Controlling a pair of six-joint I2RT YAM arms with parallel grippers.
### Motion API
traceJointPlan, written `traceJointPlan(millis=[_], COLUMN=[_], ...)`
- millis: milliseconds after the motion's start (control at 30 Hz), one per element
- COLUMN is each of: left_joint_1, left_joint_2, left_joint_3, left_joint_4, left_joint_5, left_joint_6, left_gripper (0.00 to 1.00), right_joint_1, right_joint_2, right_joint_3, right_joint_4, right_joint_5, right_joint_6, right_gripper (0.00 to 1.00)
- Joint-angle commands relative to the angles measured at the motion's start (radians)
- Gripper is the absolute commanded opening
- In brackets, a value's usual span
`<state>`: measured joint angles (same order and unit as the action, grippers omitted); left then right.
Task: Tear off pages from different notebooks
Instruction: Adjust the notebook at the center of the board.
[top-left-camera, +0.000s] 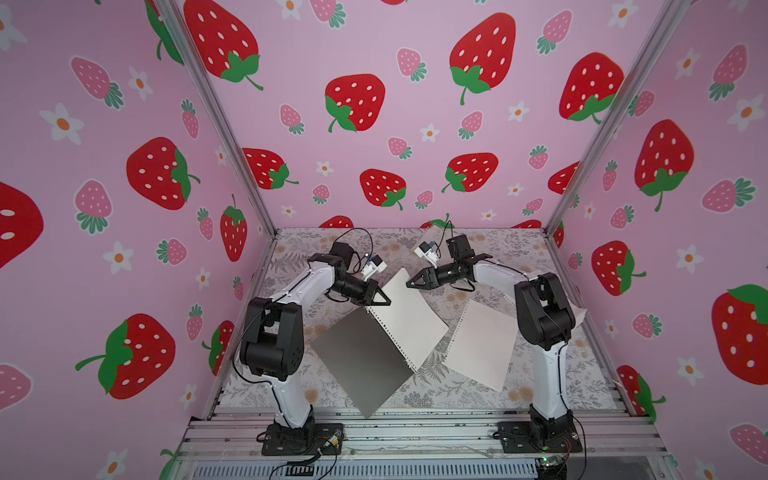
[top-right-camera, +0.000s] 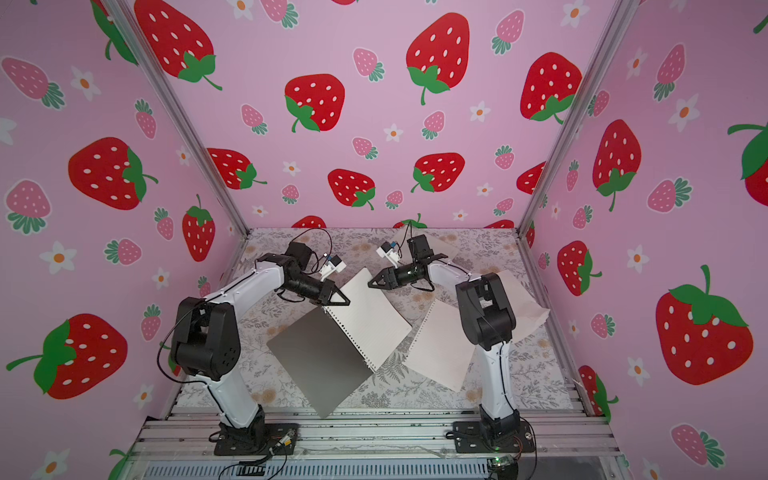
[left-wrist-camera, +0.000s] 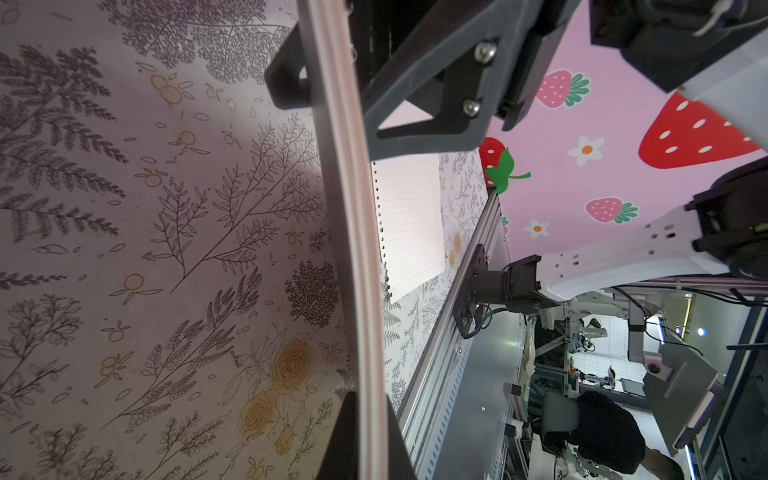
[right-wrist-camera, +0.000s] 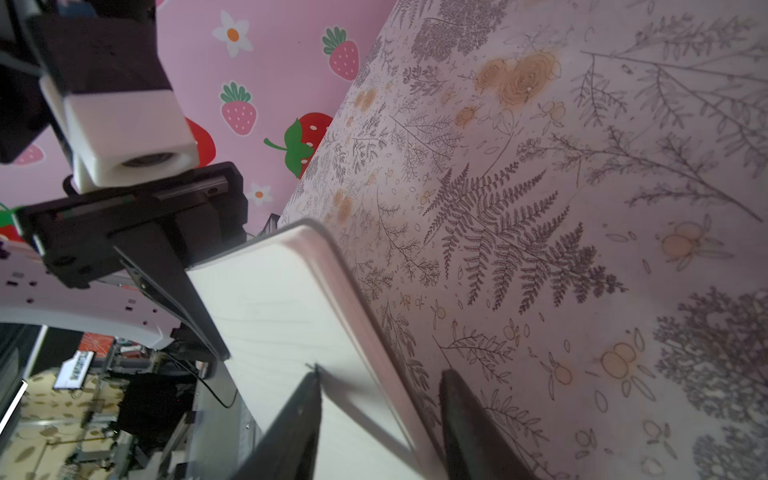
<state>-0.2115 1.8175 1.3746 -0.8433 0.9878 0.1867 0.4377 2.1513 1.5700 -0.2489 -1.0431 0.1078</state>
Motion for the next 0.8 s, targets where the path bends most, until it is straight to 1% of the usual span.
traceJointPlan(millis=[0, 33, 67, 100, 133, 167, 200, 233, 267, 300, 367, 467, 567, 767], left_joint_1=[0.002, 0.006, 0.01, 0.012, 0.013, 0.014, 0.014, 0.014, 0.014, 0.016, 0.015, 0.015, 0.016, 0.017], left_joint_2=[0.005, 0.01, 0.015, 0.018, 0.02, 0.021, 0.02, 0.02, 0.02, 0.019, 0.012, -0.005, -0.023, -0.034], left_joint_3=[0.039, 0.044, 0.049, 0.057, 0.063, 0.071, 0.078, 0.083, 0.088, 0.091, 0.09, 0.087, 0.084, 0.082], left_joint_4=[0.01, 0.006, 0.002, 0.0, -0.006, -0.013, -0.014, -0.018, -0.024, -0.028, -0.035, -0.048, -0.061, -0.069], left_joint_5=[0.061, 0.063, 0.069, 0.074, 0.083, 0.095, 0.105, 0.115, 0.13, 0.148, 0.18, 0.216, 0.216, 0.215], left_joint_6=[0.044, 0.047, 0.052, 0.054, 0.058, 0.064, 0.064, 0.065, 0.07, 0.072, 0.076, 0.086, 0.089, 0.089], left_gripper=[0.0, 0.0, 0.0, 0.0, 0.0, 0.0, 0.0, 0.0, 0.0, 0.0, 0.0, 0.0, 0.0, 0.0], right_joint_1=[0.041, 0.042, 0.042, 0.042, 0.044, 0.046, 0.051, 0.056, 0.06, 0.064, 0.062, 0.062, 0.047, -0.021], right_joint_2=[0.004, 0.0, -0.006, -0.012, -0.016, -0.018, -0.019, -0.019, -0.015, -0.011, -0.002, 0.014, 0.016, -0.01], right_joint_3=[-0.007, -0.02, -0.038, -0.057, -0.068, -0.075, -0.077, -0.076, -0.072, -0.066, -0.062, -0.052, -0.039, -0.042], right_joint_4=[-0.005, 0.005, 0.029, 0.057, 0.078, 0.092, 0.094, 0.091, 0.082, 0.069, 0.066, 0.063, 0.016, 0.011], right_joint_5=[-0.12, -0.126, -0.133, -0.139, -0.147, -0.153, -0.15, -0.145, -0.137, -0.126, -0.118, -0.107, -0.054, -0.074], right_joint_6=[0.008, 0.014, 0.03, 0.052, 0.067, 0.077, 0.077, 0.07, 0.059, 0.044, 0.034, 0.02, -0.033, -0.046], right_gripper=[0.12, 0.06, 0.03, 0.05, 0.11, 0.24, 0.41, 0.56, 0.69, 0.74, 0.77, 0.78, 0.78, 0.79])
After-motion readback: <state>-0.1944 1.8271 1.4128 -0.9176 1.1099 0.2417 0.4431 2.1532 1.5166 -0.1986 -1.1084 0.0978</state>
